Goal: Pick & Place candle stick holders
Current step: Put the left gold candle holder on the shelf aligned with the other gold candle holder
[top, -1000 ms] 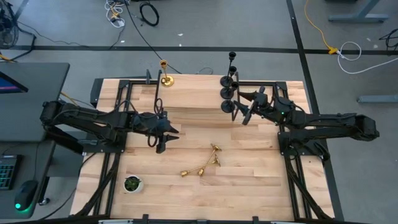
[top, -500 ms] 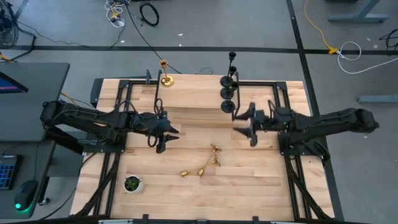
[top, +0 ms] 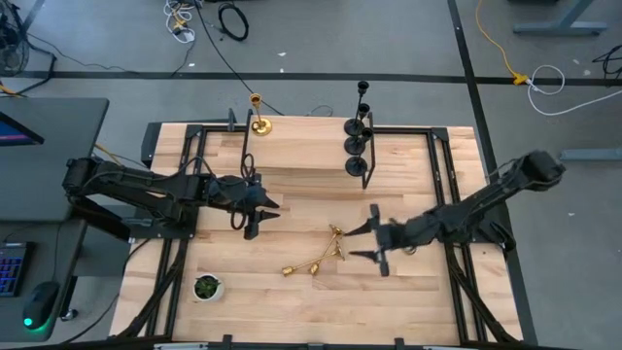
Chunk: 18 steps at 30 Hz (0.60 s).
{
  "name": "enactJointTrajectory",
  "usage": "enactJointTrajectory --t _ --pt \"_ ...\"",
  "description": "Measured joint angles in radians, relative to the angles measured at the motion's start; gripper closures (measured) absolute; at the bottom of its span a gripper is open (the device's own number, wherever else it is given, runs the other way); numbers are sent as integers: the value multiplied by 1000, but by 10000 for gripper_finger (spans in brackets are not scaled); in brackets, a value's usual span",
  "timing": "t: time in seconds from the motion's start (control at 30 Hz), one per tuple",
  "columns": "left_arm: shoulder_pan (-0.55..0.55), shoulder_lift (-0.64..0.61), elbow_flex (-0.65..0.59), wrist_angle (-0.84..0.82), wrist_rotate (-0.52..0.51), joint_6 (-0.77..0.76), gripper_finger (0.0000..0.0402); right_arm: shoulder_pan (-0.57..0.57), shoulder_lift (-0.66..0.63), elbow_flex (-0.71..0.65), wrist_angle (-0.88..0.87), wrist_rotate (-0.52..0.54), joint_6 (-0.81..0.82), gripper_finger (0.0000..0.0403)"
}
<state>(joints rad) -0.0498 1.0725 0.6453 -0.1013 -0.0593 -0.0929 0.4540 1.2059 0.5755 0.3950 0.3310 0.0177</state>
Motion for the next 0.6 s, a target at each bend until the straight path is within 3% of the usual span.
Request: enactJointTrajectory --t 0.3,0.6 --pt "0 0 0 -2 0 1 284 23 309 336 -397 97 67 183" --pt "0 0 0 -10 0 12 284 23 544 598 -597 55 73 186"
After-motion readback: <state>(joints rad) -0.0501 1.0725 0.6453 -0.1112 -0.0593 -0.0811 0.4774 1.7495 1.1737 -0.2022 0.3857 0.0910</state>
